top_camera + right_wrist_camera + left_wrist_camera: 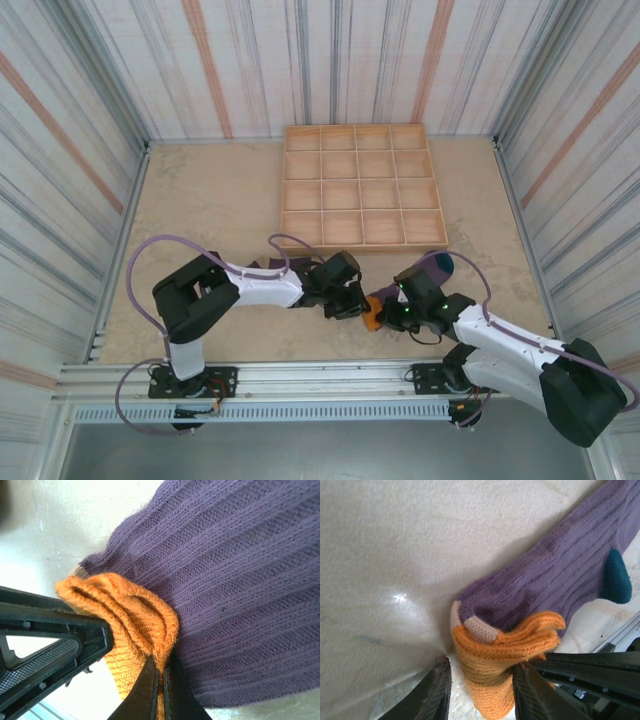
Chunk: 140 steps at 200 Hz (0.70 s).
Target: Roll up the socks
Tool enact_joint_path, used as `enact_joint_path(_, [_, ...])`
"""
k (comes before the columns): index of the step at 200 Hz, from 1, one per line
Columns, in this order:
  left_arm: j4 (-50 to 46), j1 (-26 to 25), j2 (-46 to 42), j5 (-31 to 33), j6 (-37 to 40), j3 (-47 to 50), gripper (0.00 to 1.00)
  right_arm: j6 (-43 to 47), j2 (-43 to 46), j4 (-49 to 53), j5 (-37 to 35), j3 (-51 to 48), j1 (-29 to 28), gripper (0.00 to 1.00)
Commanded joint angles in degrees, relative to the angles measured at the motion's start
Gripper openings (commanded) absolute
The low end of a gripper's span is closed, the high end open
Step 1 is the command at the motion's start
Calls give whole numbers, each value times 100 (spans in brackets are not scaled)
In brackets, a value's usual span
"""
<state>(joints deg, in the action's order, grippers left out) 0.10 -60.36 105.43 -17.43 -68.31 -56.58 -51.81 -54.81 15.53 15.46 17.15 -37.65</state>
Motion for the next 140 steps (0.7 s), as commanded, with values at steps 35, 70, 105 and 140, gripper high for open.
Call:
enact_joint_path(35, [-529, 263, 257, 267, 86, -191, 23, 481, -162, -426, 411, -18, 197, 0])
enact_joint_path(70, [-829, 412, 268, 267, 267, -324, 7, 834, -372, -474, 537, 168, 286, 10])
enact_joint_path(105, [-1285, 489, 170, 326, 380, -478, 0, 1283, -452, -61, 370, 607, 298, 30])
enact_joint_path(140, [-1932, 490, -223, 503, 126, -366, 0, 1704, -144, 272, 100, 878, 183, 54])
